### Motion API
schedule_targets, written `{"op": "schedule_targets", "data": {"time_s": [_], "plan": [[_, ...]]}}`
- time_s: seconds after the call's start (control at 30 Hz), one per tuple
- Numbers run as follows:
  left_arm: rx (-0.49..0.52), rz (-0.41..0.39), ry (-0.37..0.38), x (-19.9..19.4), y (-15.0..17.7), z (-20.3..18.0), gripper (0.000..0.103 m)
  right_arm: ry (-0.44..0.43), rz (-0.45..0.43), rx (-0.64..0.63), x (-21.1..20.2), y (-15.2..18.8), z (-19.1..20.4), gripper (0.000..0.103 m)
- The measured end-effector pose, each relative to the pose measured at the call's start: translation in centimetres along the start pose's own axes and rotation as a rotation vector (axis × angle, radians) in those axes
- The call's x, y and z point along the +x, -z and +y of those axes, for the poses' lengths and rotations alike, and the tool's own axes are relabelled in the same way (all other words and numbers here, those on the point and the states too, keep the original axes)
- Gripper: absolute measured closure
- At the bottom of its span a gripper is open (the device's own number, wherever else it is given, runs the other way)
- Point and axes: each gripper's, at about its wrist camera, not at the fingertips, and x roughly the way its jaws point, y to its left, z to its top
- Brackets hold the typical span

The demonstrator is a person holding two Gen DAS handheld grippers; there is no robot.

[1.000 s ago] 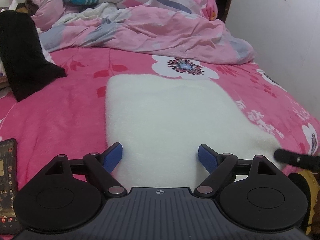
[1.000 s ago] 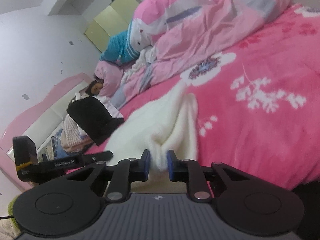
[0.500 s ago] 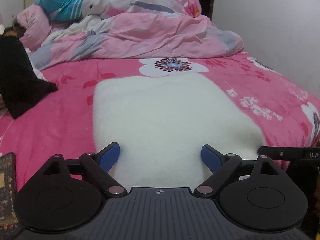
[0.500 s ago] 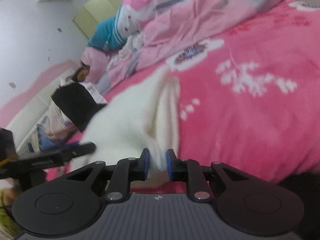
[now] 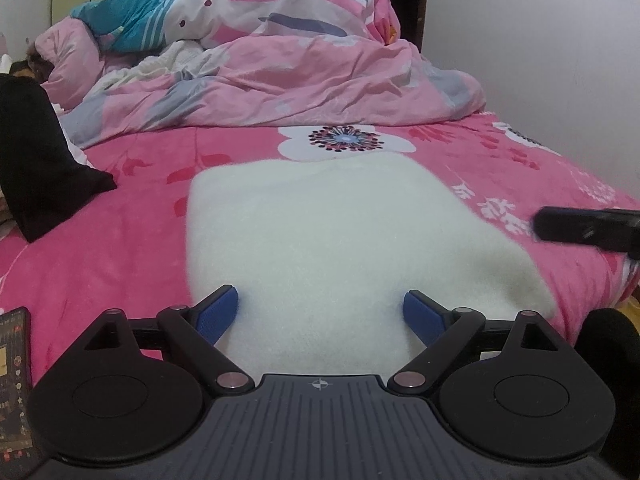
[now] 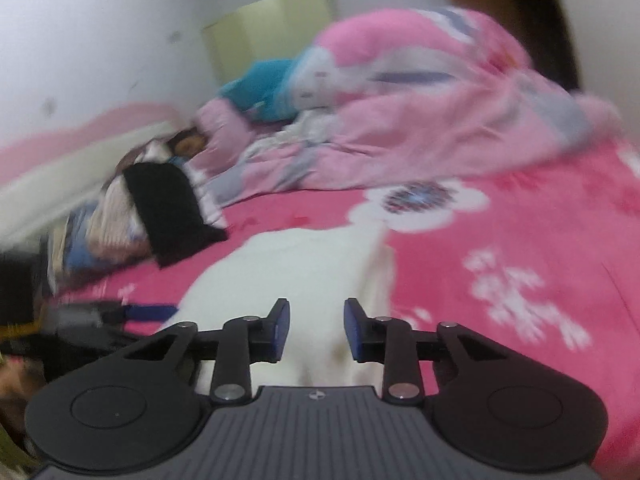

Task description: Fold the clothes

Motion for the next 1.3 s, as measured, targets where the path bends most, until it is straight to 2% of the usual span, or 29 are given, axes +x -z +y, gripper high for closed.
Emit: {"op": "schedule_targets", "data": {"time_s": [0.07,0.17,0.33,0.5,0.67,0.73,0.8,0.87,0.97,1.07,1.13,1.2,1.3], "plan": [[-0.011,-0.004,0.009,-0.1,0.0,0.2,0.013,0.054,0.054,-0.05,2.2,0.9,0.1,0.081],[-0.018,-0.006,0.017,-0.1,0.0,0.4,0.013,0.044,0.095,0.017,3.1,1.2,-1.3,0.081],[-0.037,-0.013,0.039,-0.3,0.1,0.9,0.013,0.082,0.058,-0.103,1.4,-1.4,1.6,0.086],[-0.039,-0.008,0.047,-0.2,-0.1,1.1,0.013,0.078,0.029,-0.149,2.3,-3.0,2.8,0.089],[-0.044,-0.011,0.058,-0.3,-0.1,1.1,0.013,0.111,0.114,-0.222,5.4,-0.6,2.6,0.094],[-0.043,-0.013,0.061,-0.3,0.0,1.1,0.013,0.122,0.1,-0.281,5.8,0.3,2.7,0.095],[-0.038,-0.009,0.059,-0.2,-0.1,1.1,0.013,0.155,0.11,-0.312,5.5,-0.6,3.5,0.096],[-0.043,-0.008,0.065,-0.2,-0.1,1.3,0.013,0.171,0.08,-0.344,4.9,-1.6,4.4,0.095],[-0.053,-0.008,0.073,-0.3,-0.1,1.5,0.013,0.148,0.051,-0.342,5.0,-2.9,4.7,0.095],[-0.062,-0.013,0.081,-0.3,-0.1,1.6,0.014,0.146,0.14,-0.341,7.9,-1.6,3.7,0.095],[-0.065,-0.016,0.087,-0.4,0.0,1.7,0.014,0.136,0.125,-0.362,8.4,-0.7,3.2,0.095],[-0.066,-0.014,0.086,-0.4,0.0,1.7,0.014,0.139,0.138,-0.338,8.0,-1.9,3.4,0.095],[-0.067,-0.01,0.085,-0.4,0.0,1.7,0.014,0.152,0.098,-0.356,8.0,-3.4,3.6,0.095]]}}
